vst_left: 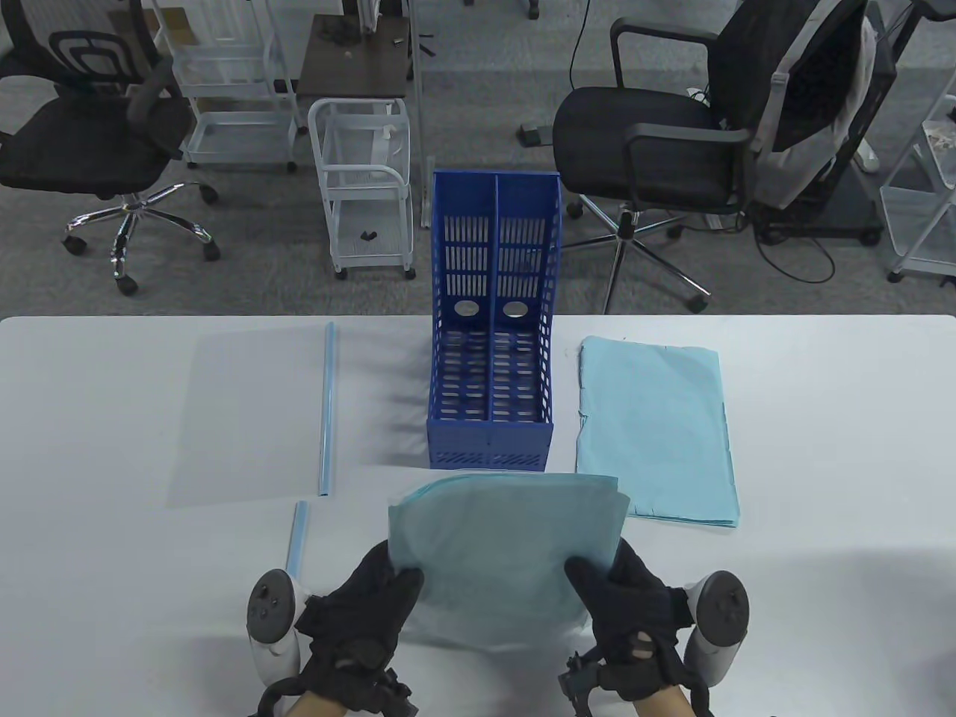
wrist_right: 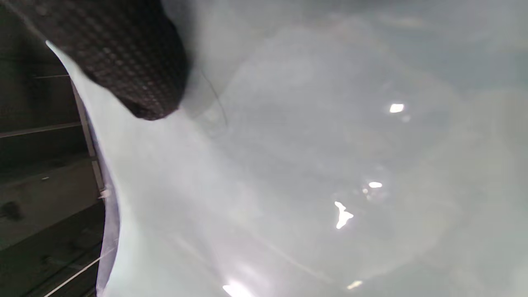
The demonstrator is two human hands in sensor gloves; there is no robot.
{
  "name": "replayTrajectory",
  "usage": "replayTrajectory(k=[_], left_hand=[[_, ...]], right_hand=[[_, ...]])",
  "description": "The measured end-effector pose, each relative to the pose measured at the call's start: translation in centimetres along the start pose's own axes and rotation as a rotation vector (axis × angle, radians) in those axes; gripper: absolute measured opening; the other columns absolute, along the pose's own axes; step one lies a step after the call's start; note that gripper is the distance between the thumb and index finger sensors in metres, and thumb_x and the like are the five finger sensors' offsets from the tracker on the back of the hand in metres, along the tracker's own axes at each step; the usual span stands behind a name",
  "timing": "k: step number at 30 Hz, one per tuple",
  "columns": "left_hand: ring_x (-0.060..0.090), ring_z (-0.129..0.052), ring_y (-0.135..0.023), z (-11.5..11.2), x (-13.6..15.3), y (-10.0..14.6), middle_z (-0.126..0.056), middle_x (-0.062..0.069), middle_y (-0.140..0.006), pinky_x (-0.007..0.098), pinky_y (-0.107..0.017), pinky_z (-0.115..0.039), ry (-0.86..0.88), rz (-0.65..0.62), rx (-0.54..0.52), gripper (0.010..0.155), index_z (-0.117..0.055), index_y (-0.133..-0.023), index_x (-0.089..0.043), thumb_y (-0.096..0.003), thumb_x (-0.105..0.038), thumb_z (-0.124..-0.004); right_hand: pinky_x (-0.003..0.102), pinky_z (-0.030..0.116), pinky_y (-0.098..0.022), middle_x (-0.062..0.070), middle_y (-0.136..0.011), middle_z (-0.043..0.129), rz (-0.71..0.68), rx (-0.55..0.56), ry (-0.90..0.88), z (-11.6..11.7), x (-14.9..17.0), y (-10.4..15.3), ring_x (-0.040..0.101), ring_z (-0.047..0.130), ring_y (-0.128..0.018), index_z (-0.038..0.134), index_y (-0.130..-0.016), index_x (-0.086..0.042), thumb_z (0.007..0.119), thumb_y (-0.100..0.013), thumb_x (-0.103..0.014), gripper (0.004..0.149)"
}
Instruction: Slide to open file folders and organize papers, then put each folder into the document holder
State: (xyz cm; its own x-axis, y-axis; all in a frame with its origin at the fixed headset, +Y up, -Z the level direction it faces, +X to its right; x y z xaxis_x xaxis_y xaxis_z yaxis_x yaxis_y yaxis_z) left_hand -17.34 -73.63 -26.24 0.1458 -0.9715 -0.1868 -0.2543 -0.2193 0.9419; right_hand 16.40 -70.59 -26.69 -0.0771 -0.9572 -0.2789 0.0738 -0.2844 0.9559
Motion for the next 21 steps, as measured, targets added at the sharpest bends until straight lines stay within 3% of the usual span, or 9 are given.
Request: replayTrajectory(k=[3, 5, 6, 8, 12, 15, 16, 19, 21], left_hand=[[0.029, -0.087, -0.093, 0.6, 0.3, 0.1, -0.087, -0.002, -0.097, 0.063, -0.078, -0.057, -0.02, 0.008, -0.024, 0.049, -0.08, -0.096, -0.034, -0.047, -0.033, -0.086], [0.029, -0.089, -0.09, 1.1, 1.5, 0.3, -0.091, -0.004, -0.093, 0.063, -0.077, -0.057, -0.043, 0.058, -0.075, 0.044, -0.085, -0.091, -0.035, -0.0478, -0.031, -0.084], [0.028, -0.091, -0.088, 1.2, 1.7, 0.3, -0.091, -0.004, -0.093, 0.063, -0.076, -0.06, -0.031, 0.057, -0.079, 0.043, -0.085, -0.091, -0.036, -0.0482, -0.031, -0.084], [0.028, -0.092, -0.086, 1.1, 1.4, 0.3, -0.092, -0.004, -0.092, 0.062, -0.075, -0.062, 0.014, 0.06, -0.07, 0.043, -0.086, -0.09, -0.036, -0.0484, -0.03, -0.084], [0.029, -0.086, -0.094, 0.4, -0.3, 0.3, -0.088, -0.004, -0.097, 0.063, -0.078, -0.057, 0.034, -0.038, -0.011, 0.046, -0.082, -0.094, -0.035, -0.0481, -0.033, -0.084], [0.032, -0.074, -0.103, 0.9, 0.9, 0.3, -0.074, -0.003, -0.109, 0.065, -0.08, -0.049, -0.076, 0.091, -0.026, 0.059, -0.068, -0.103, -0.035, -0.047, -0.038, -0.086], [0.032, -0.073, -0.103, 1.0, 1.7, 0.4, -0.073, -0.003, -0.109, 0.065, -0.08, -0.048, -0.074, 0.109, -0.033, 0.058, -0.068, -0.103, -0.036, -0.048, -0.039, -0.085], [0.031, -0.085, -0.092, 0.5, 2.2, 0.2, -0.087, 0.0, -0.096, 0.064, -0.078, -0.054, 0.005, 0.104, -0.038, 0.044, -0.083, -0.093, -0.031, -0.0486, -0.032, -0.083], [0.03, -0.086, -0.092, 0.2, 1.3, 0.2, -0.087, -0.002, -0.097, 0.063, -0.078, -0.056, -0.003, 0.057, -0.02, 0.045, -0.083, -0.093, -0.032, -0.0486, -0.032, -0.082]], right_hand=[[0.058, 0.062, -0.072, -0.005, -0.094, 0.085, -0.006, 0.026, 0.081, -0.2, -0.1, 0.0, 0.028, 0.086, -0.087, 0.072, -0.092, -0.032, 0.091, -0.034, -0.054, 0.065], [0.061, 0.061, -0.069, -0.002, -0.096, 0.083, 0.098, 0.062, 0.23, -0.7, 1.0, 0.1, 0.032, 0.084, -0.087, 0.072, -0.093, -0.029, 0.091, -0.034, -0.054, 0.067], [0.062, 0.062, -0.068, -0.001, -0.094, 0.085, 0.154, 0.054, 0.253, -0.7, 1.4, 0.1, 0.034, 0.085, -0.085, 0.073, -0.092, -0.028, 0.091, -0.035, -0.052, 0.065], [0.058, 0.068, -0.067, -0.004, -0.079, 0.098, 0.183, 0.021, 0.205, -0.6, 1.8, 0.1, 0.028, 0.095, -0.075, 0.086, -0.08, -0.029, 0.09, -0.04, -0.043, 0.043], [0.054, 0.07, -0.069, -0.008, -0.08, 0.097, 0.044, 0.045, 0.112, -0.1, -0.2, 0.2, 0.023, 0.095, -0.077, 0.085, -0.08, -0.035, 0.088, -0.04, -0.042, 0.042], [0.061, 0.058, -0.071, -0.004, -0.099, 0.079, 0.094, 0.042, 0.15, -0.3, 0.9, 0.1, 0.031, 0.08, -0.091, 0.067, -0.095, -0.031, 0.089, -0.037, -0.051, 0.066], [0.061, 0.056, -0.072, -0.004, -0.101, 0.076, 0.142, 0.032, 0.128, -0.4, 1.9, 0.2, 0.032, 0.077, -0.093, 0.065, -0.096, -0.031, 0.088, -0.038, -0.052, 0.066], [0.058, 0.059, -0.072, -0.005, -0.085, 0.092, 0.157, 0.066, -0.005, -0.2, 2.5, 0.3, 0.028, 0.089, -0.082, 0.08, -0.084, -0.031, 0.086, -0.042, -0.04, 0.043], [0.056, 0.061, -0.072, -0.006, -0.085, 0.092, 0.088, 0.072, 0.022, 0.0, 1.4, 0.3, 0.027, 0.089, -0.082, 0.08, -0.084, -0.032, 0.085, -0.042, -0.04, 0.043]])
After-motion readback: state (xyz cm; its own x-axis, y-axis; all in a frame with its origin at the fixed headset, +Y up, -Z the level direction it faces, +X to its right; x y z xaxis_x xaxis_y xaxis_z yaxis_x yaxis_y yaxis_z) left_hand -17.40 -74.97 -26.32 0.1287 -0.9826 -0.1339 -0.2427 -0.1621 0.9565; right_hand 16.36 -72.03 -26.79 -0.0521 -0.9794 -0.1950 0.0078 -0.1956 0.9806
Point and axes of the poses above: the tracker on the back of each hand, its own x axis roughly to the little-finger side, its own y axis roughly from the fingertips to the wrist, z = x × y, the point moved 3 cm from there along -y, roughly from the wrist to the fingertips
